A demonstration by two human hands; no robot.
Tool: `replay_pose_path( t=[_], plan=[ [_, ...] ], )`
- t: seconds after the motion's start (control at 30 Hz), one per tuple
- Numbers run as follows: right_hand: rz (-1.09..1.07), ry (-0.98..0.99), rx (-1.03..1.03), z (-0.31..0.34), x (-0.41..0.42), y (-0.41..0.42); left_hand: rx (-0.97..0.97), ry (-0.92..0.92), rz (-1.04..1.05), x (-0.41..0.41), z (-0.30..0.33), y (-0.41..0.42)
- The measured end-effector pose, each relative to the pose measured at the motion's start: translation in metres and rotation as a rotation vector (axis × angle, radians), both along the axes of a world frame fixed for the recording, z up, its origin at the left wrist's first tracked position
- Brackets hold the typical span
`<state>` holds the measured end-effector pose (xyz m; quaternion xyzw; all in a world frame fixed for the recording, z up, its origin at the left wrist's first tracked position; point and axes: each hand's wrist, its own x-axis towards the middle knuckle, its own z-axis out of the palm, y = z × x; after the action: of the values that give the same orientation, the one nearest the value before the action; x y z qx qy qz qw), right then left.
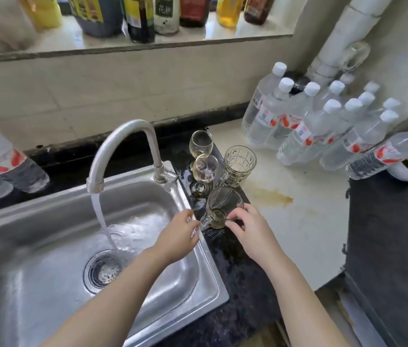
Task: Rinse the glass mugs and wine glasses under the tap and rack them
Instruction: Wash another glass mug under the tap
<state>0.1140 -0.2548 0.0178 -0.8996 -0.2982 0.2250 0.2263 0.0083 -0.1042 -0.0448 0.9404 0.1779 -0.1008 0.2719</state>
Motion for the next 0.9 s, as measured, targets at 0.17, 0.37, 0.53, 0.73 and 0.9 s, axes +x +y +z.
replay_pose_path(
  t=[0.17,0.37,0.53,0.73,0.9],
  plan=[
    [0.009,-0.008,0.046,0.013,-0.007,-0.001,-0.158,-0.046,0.058,-0.01,0.001,0.002],
    [0.091,0.339,0.233,0.038,-0.049,0.034,-1.067,-0.237,0.697,-0.073,0.038,0.024],
    [0.297,0.569,0.154,0.039,-0.091,0.096,-1.49,-0.441,1.152,-0.127,0.038,0.048],
    [0.203,0.359,0.278,0.043,-0.119,0.16,-0.743,-0.792,1.222,-0.145,0.049,0.069],
    [0.271,0.436,0.26,0.05,-0.126,0.179,-0.8,-0.717,1.427,-0.137,0.054,0.084]
  ],
)
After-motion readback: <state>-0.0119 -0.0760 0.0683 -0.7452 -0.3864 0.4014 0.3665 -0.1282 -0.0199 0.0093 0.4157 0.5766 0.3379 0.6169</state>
